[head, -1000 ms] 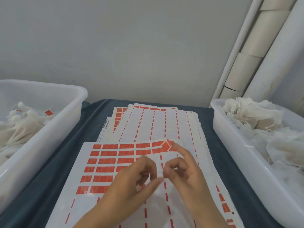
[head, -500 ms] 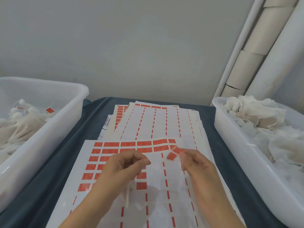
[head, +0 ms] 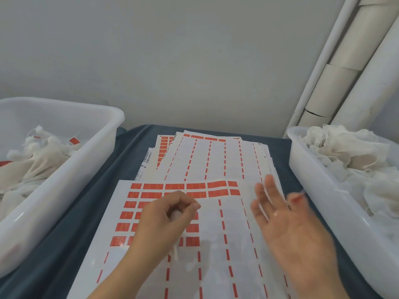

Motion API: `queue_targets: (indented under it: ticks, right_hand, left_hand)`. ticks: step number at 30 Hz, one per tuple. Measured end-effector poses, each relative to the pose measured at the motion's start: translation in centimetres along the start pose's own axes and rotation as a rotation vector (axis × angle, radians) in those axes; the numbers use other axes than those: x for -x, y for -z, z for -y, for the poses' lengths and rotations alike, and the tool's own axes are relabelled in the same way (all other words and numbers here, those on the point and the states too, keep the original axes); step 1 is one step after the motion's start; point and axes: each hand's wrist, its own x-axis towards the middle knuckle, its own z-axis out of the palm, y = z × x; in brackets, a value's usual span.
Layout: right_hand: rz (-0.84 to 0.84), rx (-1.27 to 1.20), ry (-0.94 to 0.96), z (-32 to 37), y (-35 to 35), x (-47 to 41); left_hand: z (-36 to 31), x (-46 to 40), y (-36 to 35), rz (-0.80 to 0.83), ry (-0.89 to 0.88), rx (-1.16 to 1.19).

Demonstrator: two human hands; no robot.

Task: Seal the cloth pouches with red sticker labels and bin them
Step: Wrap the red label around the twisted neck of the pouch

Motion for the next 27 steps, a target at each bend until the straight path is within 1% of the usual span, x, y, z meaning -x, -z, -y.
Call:
queue_targets:
  ticks: [1,2,3,4,5,6,7,10,15,20,27]
  right_hand:
    - [-0.007,0.021,0.016,-0.3,0.1,0.3]
    - [0.029,0.011,-0.018,-0.6,0.1,0.5]
    - [0.020,-0.037,-0.034,-0.8,-0.4,0.6]
    - [0.125,0.114,0.022,-0.6,-0.8,0.5]
    - [0.200,0.225,0.027,-0.8,-1.1,0.8]
    - [0.273,0.313,0.012,-1.0,-1.5,1.0]
    - [0.305,0.332,-0.021,-1.5,-1.8,1.0]
    - [0.270,0.323,-0.018,-2.2,-2.0,1.0]
    - [0.184,0.195,-0.061,-2.5,-1.6,0.7]
    - [0.135,0.205,-0.056,-2.8,-1.8,0.4]
    - [0.063,0.216,0.001,-3.0,-1.8,0.2]
  left_hand:
    - [0.0,0.1,0.0,-0.020,-0.040,-0.039]
    - [0.1,0.2,-0.1,-0.024,-0.084,-0.071]
    - [0.1,0.4,-0.3,-0.015,-0.123,-0.091]
    - [0.0,0.5,-0.4,0.002,-0.153,-0.101]
    - [0.0,0.6,-0.5,0.022,-0.176,-0.105]
    - [0.0,0.7,-0.5,0.037,-0.195,-0.107]
    - [0.0,0.7,-0.5,0.049,-0.210,-0.109]
    - [-0.1,0.8,-0.4,0.064,-0.226,-0.086]
    - [-0.3,0.8,-0.4,0.071,-0.207,-0.037]
    - [-0.4,0.9,-0.4,0.097,-0.199,0.000]
    - [-0.4,1.0,-0.6,0.141,-0.151,0.015]
